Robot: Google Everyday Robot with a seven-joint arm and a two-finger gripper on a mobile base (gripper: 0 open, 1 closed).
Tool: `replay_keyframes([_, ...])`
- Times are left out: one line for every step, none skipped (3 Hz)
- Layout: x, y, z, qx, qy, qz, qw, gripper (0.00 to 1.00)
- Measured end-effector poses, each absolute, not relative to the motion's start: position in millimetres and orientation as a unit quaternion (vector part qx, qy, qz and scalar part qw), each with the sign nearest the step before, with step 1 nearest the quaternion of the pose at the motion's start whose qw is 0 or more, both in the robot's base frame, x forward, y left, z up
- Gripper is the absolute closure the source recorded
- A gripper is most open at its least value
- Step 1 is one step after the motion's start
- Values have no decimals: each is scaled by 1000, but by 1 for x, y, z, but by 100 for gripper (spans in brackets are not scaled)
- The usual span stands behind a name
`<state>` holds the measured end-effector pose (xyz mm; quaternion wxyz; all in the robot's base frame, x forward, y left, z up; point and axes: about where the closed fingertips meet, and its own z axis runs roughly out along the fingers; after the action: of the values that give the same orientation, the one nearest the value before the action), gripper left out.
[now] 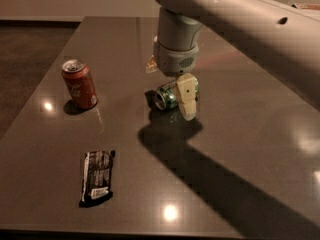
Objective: Place green can upright
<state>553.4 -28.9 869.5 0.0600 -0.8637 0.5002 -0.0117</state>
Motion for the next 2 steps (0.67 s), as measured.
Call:
replay_keyframes([550, -21, 857, -868, 494, -9, 44, 0])
replay_keyframes([553, -20, 850, -867, 497, -7, 38, 16])
